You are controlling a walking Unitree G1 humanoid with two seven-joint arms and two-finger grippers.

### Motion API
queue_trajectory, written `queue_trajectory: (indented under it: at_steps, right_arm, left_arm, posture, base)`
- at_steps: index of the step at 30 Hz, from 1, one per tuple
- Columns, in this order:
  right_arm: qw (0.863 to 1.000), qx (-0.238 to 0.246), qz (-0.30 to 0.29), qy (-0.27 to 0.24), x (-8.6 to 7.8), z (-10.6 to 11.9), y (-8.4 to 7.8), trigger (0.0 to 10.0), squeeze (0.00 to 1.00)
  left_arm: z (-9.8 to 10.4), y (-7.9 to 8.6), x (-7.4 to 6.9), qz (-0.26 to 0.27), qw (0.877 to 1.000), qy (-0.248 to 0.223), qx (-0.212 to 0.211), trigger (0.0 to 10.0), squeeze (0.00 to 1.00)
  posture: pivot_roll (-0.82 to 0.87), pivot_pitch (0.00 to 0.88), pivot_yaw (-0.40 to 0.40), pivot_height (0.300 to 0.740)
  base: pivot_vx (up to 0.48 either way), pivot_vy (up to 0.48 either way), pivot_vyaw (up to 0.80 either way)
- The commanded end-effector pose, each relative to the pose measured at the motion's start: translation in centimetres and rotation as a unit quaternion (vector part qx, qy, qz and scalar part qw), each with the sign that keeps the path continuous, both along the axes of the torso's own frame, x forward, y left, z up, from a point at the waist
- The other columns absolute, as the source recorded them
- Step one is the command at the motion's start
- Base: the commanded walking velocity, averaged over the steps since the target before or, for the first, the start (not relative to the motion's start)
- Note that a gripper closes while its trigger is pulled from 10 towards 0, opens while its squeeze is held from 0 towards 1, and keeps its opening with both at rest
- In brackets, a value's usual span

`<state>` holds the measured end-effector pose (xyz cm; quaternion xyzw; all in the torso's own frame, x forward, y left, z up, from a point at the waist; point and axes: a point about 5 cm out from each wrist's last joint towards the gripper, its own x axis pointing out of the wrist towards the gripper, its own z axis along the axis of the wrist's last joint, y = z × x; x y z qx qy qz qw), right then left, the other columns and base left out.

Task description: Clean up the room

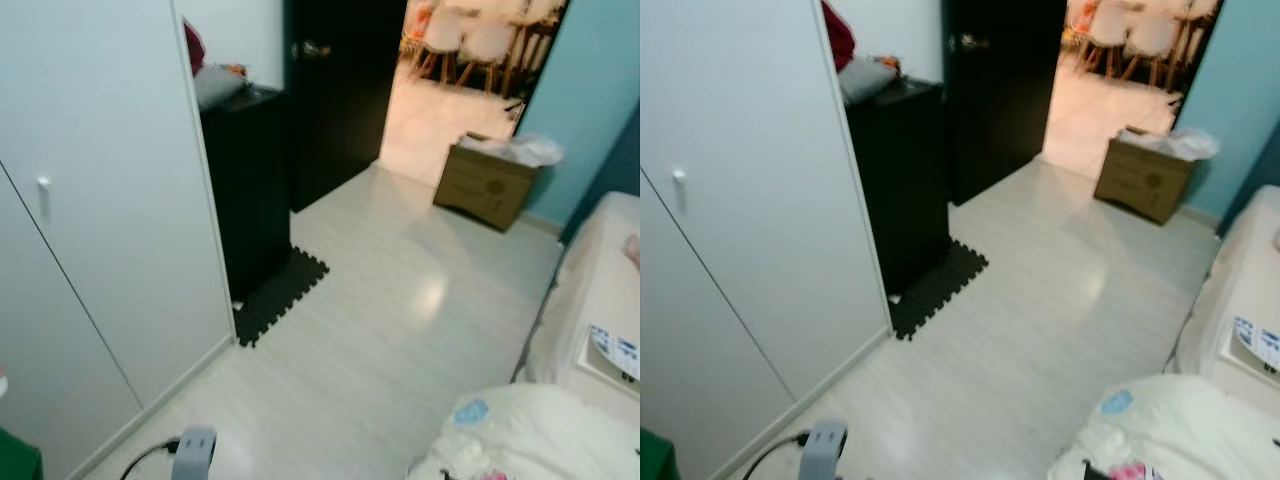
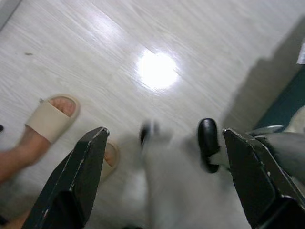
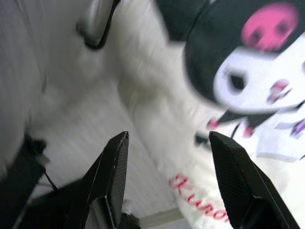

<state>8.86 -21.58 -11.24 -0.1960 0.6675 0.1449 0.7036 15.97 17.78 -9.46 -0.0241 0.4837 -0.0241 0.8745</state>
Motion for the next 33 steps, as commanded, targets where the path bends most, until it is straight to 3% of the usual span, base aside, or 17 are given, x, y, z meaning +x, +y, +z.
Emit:
queue_trajectory:
  at_steps: [1, 4, 13, 22, 26, 31, 33]
  right_arm:
    - [1.000, 0.005, 0.011, 0.002, -0.1, -0.1, 0.5, 10.0, 0.00]
    - [1.000, 0.005, 0.010, -0.001, 0.0, -0.1, 0.5, 10.0, 0.00]
    - [1.000, 0.006, -0.002, -0.010, 0.1, -0.1, 0.7, 10.0, 0.00]
    - [1.000, -0.002, -0.006, -0.024, 0.3, -0.1, 0.5, 10.0, 0.00]
    - [0.999, -0.011, -0.005, -0.040, 0.7, 0.0, 0.3, 10.0, 0.00]
    - [0.998, -0.016, -0.027, -0.058, 1.4, 0.3, -0.3, 10.0, 0.00]
    - [0.996, -0.035, -0.037, -0.074, 2.0, 0.7, -1.6, 10.0, 0.00]
  left_arm:
    - [-0.2, 0.6, -0.7, 0.001, 1.000, 0.014, 0.009, 10.0, 0.00]
    - [-0.3, 0.7, -0.8, 0.002, 1.000, 0.015, 0.009, 10.0, 0.00]
    - [-0.4, 1.0, -1.3, 0.007, 1.000, 0.021, 0.011, 10.0, 0.00]
    - [-0.4, 0.8, -1.1, 0.003, 1.000, 0.020, 0.010, 10.0, 0.00]
    - [-0.4, 0.5, -1.0, 0.002, 1.000, 0.019, 0.007, 10.0, 0.00]
    - [-0.3, -0.3, -0.6, 0.001, 1.000, 0.012, -0.003, 10.0, 0.00]
    - [-0.2, -0.7, -0.2, -0.022, 1.000, 0.009, -0.004, 10.0, 0.00]
  posture:
    - [-0.08, 0.000, -0.028, 0.740]
    - [-0.07, 0.000, -0.030, 0.740]
    - [-0.07, 0.000, -0.028, 0.740]
    - [-0.08, 0.000, -0.026, 0.740]
    - [-0.08, 0.000, -0.028, 0.740]
    - [-0.08, 0.000, -0.031, 0.740]
    - [-0.09, 0.000, -0.021, 0.740]
  base:
    - [0.368, 0.000, -0.74]
    - [0.371, 0.000, -0.73]
    - [0.372, 0.000, 0.00]
    - [0.370, 0.000, -0.69]
    - [0.373, 0.000, 0.00]
    - [0.372, 0.000, 0.00]
    - [0.371, 0.000, -0.76]
